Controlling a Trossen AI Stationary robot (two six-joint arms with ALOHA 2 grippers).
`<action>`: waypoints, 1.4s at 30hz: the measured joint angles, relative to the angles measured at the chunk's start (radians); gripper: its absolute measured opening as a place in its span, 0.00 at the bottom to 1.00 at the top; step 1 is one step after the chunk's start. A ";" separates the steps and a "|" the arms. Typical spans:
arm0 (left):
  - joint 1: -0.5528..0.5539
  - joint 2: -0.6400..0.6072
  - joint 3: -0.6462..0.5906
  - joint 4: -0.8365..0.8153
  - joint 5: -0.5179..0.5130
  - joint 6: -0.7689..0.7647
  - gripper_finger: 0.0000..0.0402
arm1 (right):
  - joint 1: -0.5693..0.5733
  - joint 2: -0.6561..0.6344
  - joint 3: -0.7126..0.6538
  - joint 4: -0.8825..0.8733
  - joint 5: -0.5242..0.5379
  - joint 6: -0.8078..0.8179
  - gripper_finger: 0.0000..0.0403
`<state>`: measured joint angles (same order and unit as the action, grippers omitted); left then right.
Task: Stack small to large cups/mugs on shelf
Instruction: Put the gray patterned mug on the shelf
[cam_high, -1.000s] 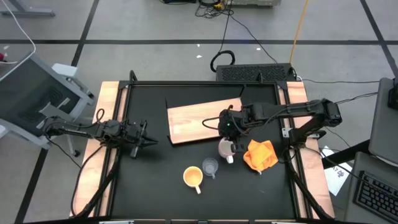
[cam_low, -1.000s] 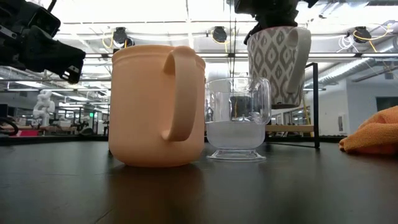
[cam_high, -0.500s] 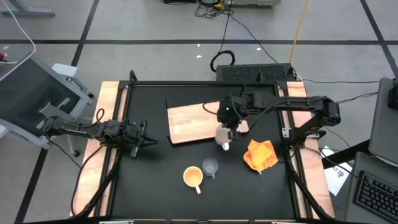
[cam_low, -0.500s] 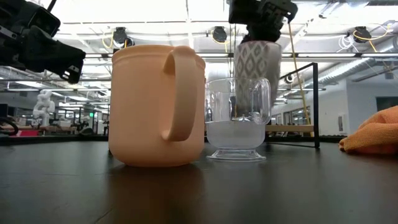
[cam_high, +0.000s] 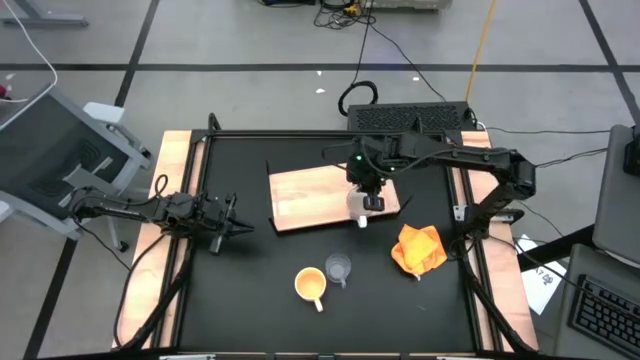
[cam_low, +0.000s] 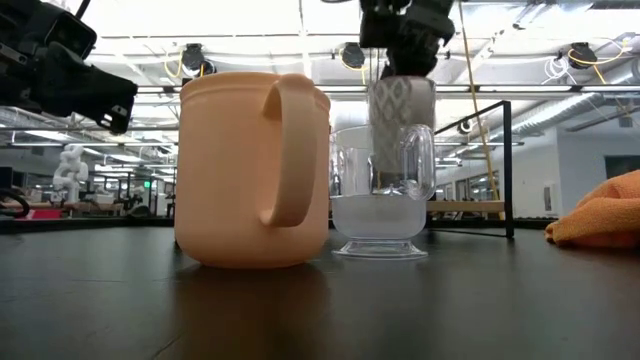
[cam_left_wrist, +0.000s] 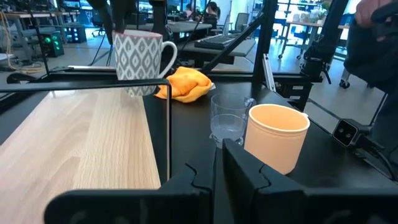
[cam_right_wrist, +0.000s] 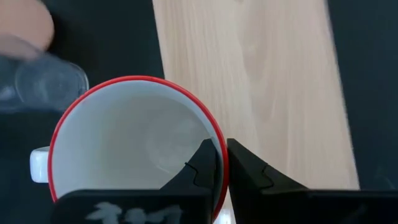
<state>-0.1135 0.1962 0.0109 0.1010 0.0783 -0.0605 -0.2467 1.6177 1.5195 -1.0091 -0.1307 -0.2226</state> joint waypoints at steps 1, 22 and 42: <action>0.000 0.000 0.000 0.000 0.000 0.000 0.08 | -0.002 0.018 0.013 -0.007 0.000 0.000 0.03; 0.000 0.000 0.000 -0.041 0.000 -0.001 0.08 | -0.009 0.219 0.246 -0.088 0.028 -0.054 0.03; 0.000 0.000 0.000 -0.046 0.000 0.000 0.08 | -0.014 0.218 0.251 0.061 0.021 -0.100 0.03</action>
<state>-0.1138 0.1962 0.0109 0.0551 0.0784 -0.0608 -0.2607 1.8359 1.7708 -0.9485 -0.1093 -0.3226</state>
